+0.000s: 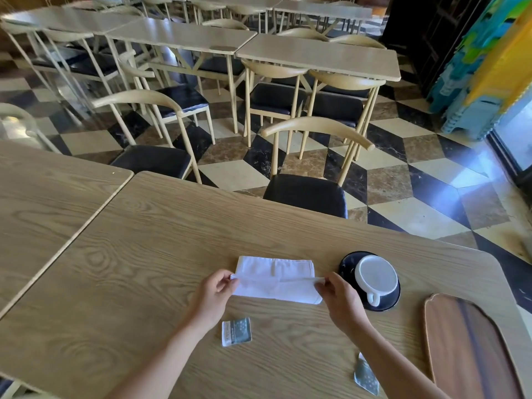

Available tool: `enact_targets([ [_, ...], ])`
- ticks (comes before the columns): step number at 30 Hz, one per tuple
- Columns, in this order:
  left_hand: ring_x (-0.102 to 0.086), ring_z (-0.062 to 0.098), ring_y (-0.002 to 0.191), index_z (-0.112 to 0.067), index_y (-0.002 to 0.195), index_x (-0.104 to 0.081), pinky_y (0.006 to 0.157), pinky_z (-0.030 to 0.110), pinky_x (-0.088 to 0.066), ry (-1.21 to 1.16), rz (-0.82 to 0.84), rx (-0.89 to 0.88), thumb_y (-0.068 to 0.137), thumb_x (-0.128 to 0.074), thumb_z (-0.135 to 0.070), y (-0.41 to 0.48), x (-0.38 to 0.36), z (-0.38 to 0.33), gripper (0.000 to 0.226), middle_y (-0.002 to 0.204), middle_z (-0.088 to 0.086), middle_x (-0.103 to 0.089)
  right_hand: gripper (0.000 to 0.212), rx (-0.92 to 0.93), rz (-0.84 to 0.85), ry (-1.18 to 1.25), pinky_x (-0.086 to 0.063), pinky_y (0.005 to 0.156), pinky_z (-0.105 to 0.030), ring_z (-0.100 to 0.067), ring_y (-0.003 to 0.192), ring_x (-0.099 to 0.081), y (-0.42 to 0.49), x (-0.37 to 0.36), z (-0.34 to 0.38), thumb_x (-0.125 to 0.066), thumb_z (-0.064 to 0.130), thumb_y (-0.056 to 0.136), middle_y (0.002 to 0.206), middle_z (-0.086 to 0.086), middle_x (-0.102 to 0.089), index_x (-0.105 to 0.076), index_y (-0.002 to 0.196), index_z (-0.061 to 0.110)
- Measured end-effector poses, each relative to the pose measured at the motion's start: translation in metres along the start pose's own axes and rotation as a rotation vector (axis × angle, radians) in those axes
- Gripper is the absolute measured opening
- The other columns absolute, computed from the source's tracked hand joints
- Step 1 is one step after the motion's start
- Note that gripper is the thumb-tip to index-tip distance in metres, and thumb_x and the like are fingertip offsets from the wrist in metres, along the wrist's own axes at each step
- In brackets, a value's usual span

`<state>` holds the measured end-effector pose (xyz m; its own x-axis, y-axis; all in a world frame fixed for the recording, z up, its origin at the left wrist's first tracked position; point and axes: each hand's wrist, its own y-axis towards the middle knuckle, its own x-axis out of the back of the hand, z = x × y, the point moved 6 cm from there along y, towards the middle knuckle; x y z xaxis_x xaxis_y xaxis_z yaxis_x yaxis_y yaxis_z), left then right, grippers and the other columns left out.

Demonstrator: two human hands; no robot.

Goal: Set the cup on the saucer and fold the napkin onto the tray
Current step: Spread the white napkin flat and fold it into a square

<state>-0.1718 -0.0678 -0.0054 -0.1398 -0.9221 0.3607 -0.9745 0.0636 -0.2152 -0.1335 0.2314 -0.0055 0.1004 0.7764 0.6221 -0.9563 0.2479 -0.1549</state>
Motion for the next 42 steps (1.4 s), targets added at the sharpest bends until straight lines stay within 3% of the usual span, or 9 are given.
enact_targets([
  [4, -0.039, 0.014, 0.06, -0.002, 0.082, -0.061, 0.056, 0.024, -0.033, 0.001, -0.116, -0.014, 0.09, -0.063, -0.005, 0.023, -0.006, -0.002, 0.009, 0.062, 0.001, -0.047, 0.041, -0.082, -0.022, -0.004, -0.029, 0.047, -0.022, -0.007, 0.05, -0.037, 0.023, -0.006, 0.003, -0.062, 0.027, 0.092, 0.053, 0.009, -0.043, -0.037, 0.059, 0.027],
  [10, -0.049, 0.003, 0.061, -0.002, 0.086, -0.067, 0.055, 0.01, -0.038, -0.073, -0.184, 0.048, 0.088, -0.065, 0.001, 0.054, -0.015, 0.012, 0.005, 0.065, 0.0, -0.058, 0.034, -0.159, -0.025, -0.075, -0.03, 0.049, -0.03, -0.013, 0.052, -0.038, 0.049, -0.015, -0.002, -0.058, 0.033, 0.094, 0.057, 0.005, -0.047, -0.045, 0.067, 0.017],
  [12, -0.053, 0.016, 0.068, 0.001, 0.088, -0.069, 0.059, 0.013, -0.041, -0.073, -0.208, 0.061, 0.086, -0.067, 0.002, 0.063, -0.017, 0.018, 0.003, 0.073, 0.007, -0.063, 0.032, -0.175, -0.036, -0.109, -0.033, 0.049, -0.033, -0.015, 0.052, -0.041, 0.057, -0.019, -0.002, -0.057, 0.034, 0.094, 0.057, 0.004, -0.051, -0.048, 0.071, 0.014],
  [15, -0.055, 0.019, 0.063, -0.01, 0.081, -0.07, 0.06, 0.029, -0.043, 0.095, -0.241, 0.05, 0.084, -0.071, -0.009, 0.077, -0.018, 0.024, 0.004, 0.063, -0.005, -0.063, 0.026, -0.189, -0.046, -0.186, -0.036, 0.052, -0.033, -0.019, 0.057, -0.049, 0.066, -0.026, -0.004, -0.056, 0.032, 0.095, 0.062, 0.001, -0.058, -0.053, 0.077, 0.014],
  [19, -0.06, 0.024, 0.062, -0.019, 0.079, -0.067, 0.058, 0.034, -0.044, 0.348, -0.271, 0.021, 0.085, -0.07, -0.025, 0.084, -0.018, 0.026, 0.009, 0.061, -0.006, -0.063, 0.021, -0.137, -0.062, -0.255, -0.039, 0.058, -0.032, -0.024, 0.07, -0.056, 0.076, -0.035, -0.006, -0.058, 0.03, 0.095, 0.077, 0.0, -0.064, -0.057, 0.083, 0.012],
  [24, -0.06, 0.029, 0.066, -0.015, 0.08, -0.067, 0.061, 0.04, -0.049, 0.383, -0.298, -0.004, 0.086, -0.07, -0.023, 0.087, -0.022, 0.03, 0.01, 0.067, 0.002, -0.068, 0.018, -0.111, -0.09, -0.279, -0.037, 0.059, -0.029, -0.02, 0.072, -0.057, 0.081, -0.038, -0.016, -0.062, 0.031, 0.092, 0.08, 0.004, -0.064, -0.058, 0.083, 0.015],
  [36, -0.064, 0.024, 0.078, -0.019, 0.089, -0.068, 0.066, 0.035, -0.048, 0.361, -0.364, 0.055, 0.084, -0.072, -0.028, 0.093, -0.023, 0.041, 0.011, 0.079, -0.003, -0.069, 0.016, -0.131, -0.113, -0.265, -0.035, 0.058, -0.029, -0.02, 0.07, -0.055, 0.086, -0.043, -0.021, -0.061, 0.031, 0.092, 0.081, 0.007, -0.061, -0.053, 0.081, 0.022],
  [39, -0.06, 0.025, 0.083, -0.017, 0.097, -0.067, 0.073, 0.037, -0.048, 0.365, -0.436, -0.059, 0.084, -0.072, -0.021, 0.085, -0.021, 0.034, 0.015, 0.084, -0.004, -0.062, 0.011, -0.144, -0.115, -0.231, -0.04, 0.06, -0.029, -0.021, 0.073, -0.059, 0.085, -0.042, -0.023, -0.063, 0.029, 0.091, 0.084, 0.004, -0.064, -0.058, 0.088, 0.02],
  [42, -0.055, 0.027, 0.095, -0.018, 0.11, -0.061, 0.082, 0.039, -0.046, 0.586, -0.41, -0.357, 0.087, -0.059, -0.02, 0.066, -0.026, 0.025, 0.023, 0.104, 0.0, -0.057, 0.014, -0.122, -0.125, -0.172, -0.046, 0.065, -0.033, -0.026, 0.083, -0.061, 0.077, -0.038, -0.019, -0.066, 0.025, 0.09, 0.09, -0.001, -0.063, -0.061, 0.097, 0.014],
])
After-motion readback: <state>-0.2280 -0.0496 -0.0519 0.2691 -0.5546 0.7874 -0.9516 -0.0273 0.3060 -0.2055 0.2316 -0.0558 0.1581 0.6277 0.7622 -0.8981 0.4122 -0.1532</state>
